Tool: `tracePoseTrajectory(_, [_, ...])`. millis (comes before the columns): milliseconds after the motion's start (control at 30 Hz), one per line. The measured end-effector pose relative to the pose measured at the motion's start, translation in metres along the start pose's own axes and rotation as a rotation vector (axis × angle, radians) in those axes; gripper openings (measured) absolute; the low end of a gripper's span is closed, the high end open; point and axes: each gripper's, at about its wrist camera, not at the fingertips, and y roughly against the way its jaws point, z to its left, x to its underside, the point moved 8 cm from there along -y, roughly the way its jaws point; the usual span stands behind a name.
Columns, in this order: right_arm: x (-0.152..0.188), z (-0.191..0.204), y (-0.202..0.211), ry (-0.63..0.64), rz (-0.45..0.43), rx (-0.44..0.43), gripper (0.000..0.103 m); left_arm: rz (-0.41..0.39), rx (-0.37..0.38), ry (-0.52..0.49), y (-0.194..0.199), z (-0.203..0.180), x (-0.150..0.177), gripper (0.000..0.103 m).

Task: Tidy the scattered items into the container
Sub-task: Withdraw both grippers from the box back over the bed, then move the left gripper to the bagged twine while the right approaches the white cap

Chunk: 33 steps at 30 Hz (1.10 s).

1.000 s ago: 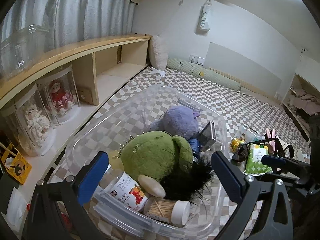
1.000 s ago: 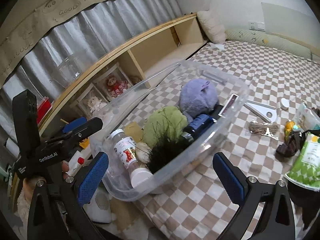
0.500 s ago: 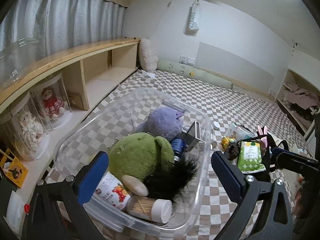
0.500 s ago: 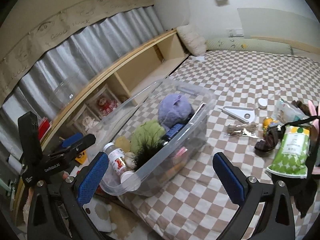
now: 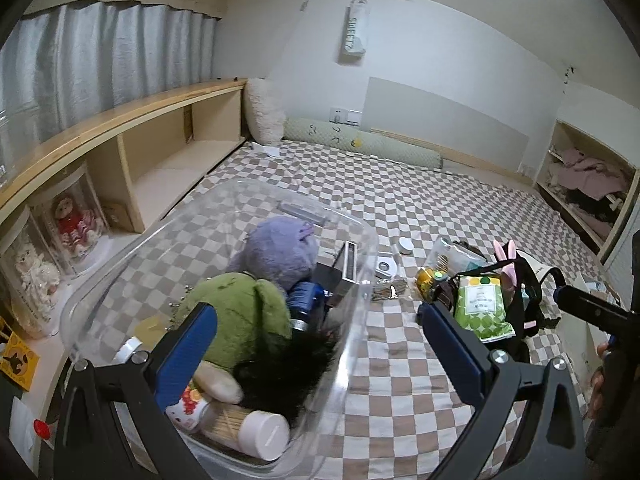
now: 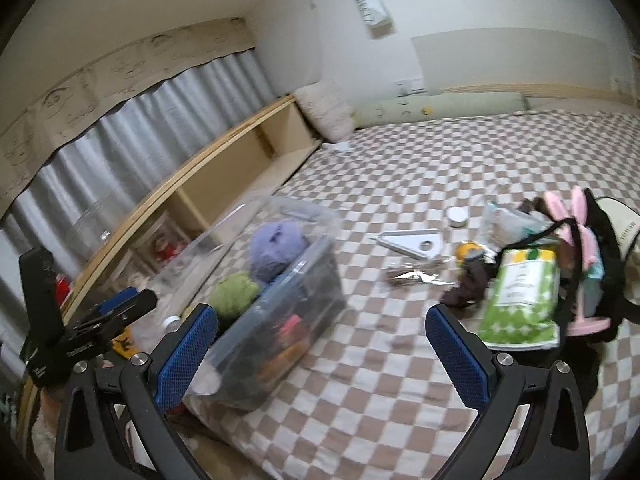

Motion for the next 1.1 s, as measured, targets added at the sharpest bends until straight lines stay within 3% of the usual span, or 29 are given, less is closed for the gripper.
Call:
tracePoseTrajectory(533, [0.001,-0.069,0.025,-0.073,-0.033,0.101,0.103,0.019,0.095,-0.026,-0.038,-0.068,-0.001,0.103])
tracePoseTrajectory(733, [0.0,-0.088,0.023,-0.136,-0.036,0.072,0.103,0.036,0.111,-0.113,-0.06,-0.101,0.0,0.103])
tracePoseTrajectory(867, [-0.001,-0.104,0.017,-0.211,-0.04,0.072,0.103,0.067,0.126,-0.177,-0.081,-0.125,0.005,0.103])
tracePoseTrajectory(967, [-0.002,-0.111,0.012,-0.218,-0.064,0.05,0.103,0.105,0.191,-0.228,-0.099,-0.145,0.013,0.103])
tracePoseTrajectory(1100, [0.0,-0.126,0.0,-0.219,-0.06,0.095,0.103,0.184,0.21,-0.266,-0.133,-0.161,0.027,0.103])
